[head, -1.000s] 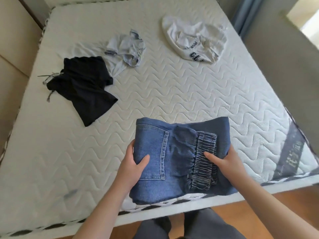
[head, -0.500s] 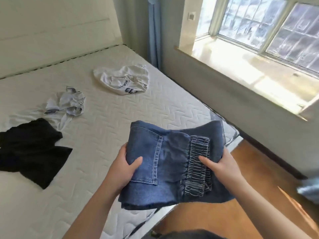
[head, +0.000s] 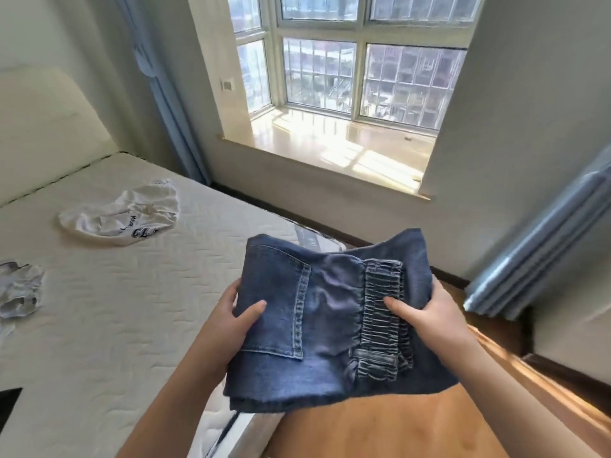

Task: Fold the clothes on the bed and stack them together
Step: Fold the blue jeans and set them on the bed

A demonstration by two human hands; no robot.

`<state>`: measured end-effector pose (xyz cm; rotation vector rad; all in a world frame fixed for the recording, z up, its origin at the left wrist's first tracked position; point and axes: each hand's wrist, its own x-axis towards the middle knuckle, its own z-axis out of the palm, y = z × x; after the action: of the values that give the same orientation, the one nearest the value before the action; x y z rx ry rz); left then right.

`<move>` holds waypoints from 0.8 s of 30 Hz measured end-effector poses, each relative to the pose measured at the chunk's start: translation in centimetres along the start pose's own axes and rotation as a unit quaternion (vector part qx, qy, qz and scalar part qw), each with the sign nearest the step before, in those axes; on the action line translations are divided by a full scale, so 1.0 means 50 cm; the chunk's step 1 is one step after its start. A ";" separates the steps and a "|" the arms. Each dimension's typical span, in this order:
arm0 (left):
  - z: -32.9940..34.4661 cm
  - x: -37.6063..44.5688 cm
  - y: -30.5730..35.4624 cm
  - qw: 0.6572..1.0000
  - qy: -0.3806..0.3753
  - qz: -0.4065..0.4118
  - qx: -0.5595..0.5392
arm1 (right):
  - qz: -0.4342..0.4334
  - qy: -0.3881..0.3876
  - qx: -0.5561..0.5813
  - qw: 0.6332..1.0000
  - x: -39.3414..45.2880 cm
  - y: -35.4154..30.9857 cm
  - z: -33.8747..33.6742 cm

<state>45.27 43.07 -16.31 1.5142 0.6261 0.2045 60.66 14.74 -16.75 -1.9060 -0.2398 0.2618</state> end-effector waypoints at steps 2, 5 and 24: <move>0.052 0.007 0.023 1.000 -0.007 0.005 0.002 | 0.005 0.021 0.027 0.999 -0.011 0.008 -0.056; 0.115 0.021 0.055 0.999 -0.027 0.010 0.015 | 0.011 0.047 0.057 0.997 -0.018 0.015 -0.124; 0.259 0.339 0.153 0.992 -0.129 0.005 0.000 | 0.023 0.124 0.141 0.982 0.209 0.033 -0.226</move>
<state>67.71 40.91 -14.05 1.5142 0.4120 0.0152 74.04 7.11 -15.22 -1.6434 0.0098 0.0817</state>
